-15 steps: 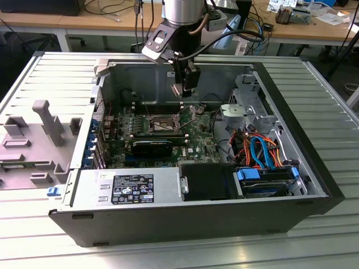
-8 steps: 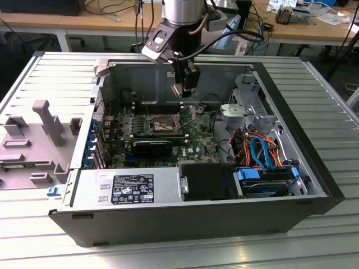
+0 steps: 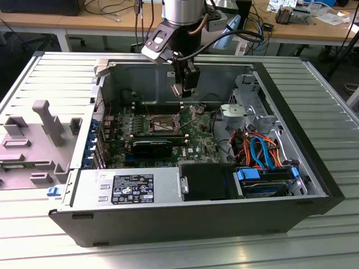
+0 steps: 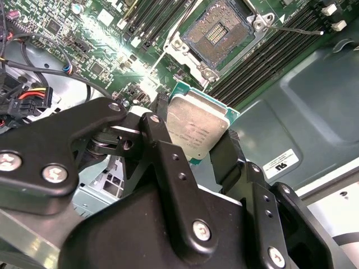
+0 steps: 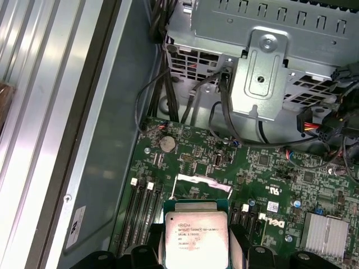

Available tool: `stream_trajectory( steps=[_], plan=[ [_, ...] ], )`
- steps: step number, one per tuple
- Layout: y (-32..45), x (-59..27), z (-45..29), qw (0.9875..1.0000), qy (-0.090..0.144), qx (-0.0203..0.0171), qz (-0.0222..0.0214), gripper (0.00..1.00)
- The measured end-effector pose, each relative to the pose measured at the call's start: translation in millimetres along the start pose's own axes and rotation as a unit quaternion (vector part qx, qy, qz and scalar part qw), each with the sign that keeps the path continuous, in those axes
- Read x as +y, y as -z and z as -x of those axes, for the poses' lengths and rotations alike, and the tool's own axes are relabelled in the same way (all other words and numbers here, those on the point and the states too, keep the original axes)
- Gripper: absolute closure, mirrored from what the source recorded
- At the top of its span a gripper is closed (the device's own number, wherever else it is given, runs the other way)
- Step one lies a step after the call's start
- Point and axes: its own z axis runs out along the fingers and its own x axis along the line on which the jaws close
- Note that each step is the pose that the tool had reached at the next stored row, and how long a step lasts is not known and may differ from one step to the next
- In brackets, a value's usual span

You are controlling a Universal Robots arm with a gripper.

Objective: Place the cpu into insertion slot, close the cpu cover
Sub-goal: 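Close the cpu cover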

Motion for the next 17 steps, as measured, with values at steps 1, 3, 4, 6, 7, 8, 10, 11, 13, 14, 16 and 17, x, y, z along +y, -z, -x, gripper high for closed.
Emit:
stream_trajectory(
  steps=[1, 3, 4, 6, 7, 8, 10, 11, 13, 14, 16, 17],
  plan=[
    [0.0, 0.0, 0.0, 1.0, 0.0, 0.0, 0.0, 0.45],
    [0.0, 0.0, 0.0, 1.0, -0.002, -0.0001, 0.0, 0.45],
    [0.0, 0.0, 0.0, 1.0, -0.002, -0.0002, 0.0, 0.45],
    [-0.1, 0.0, 0.0, 1.0, -0.003, -0.0003, 0.0, 0.45],
    [-0.1, 0.0, 0.0, 1.0, -0.004, -0.0003, 0.0, 0.45],
    [-0.1, 0.0, 0.0, 1.0, -0.005, -0.0004, 0.0001, 0.45],
    [-0.1, 0.0, 0.0, 1.0, -0.006, -0.0005, 0.0001, 0.45],
    [-0.2, 0.0, 0.0, 1.0, -0.006, -0.0005, 0.0001, 0.45],
    [-0.2, 0.0, 0.0, 1.0, -0.008, -0.0006, 0.0001, 0.45],
    [-0.2, 0.0, 0.0, 1.0, -0.008, -0.0007, 0.0001, 0.45],
    [-0.2, 0.0, 0.0, 1.0, -0.009, -0.0007, 0.0001, 0.45],
    [-0.3, 0.0, 0.0, 1.0, -0.01, -0.0008, 0.0001, 0.45]
  ],
)
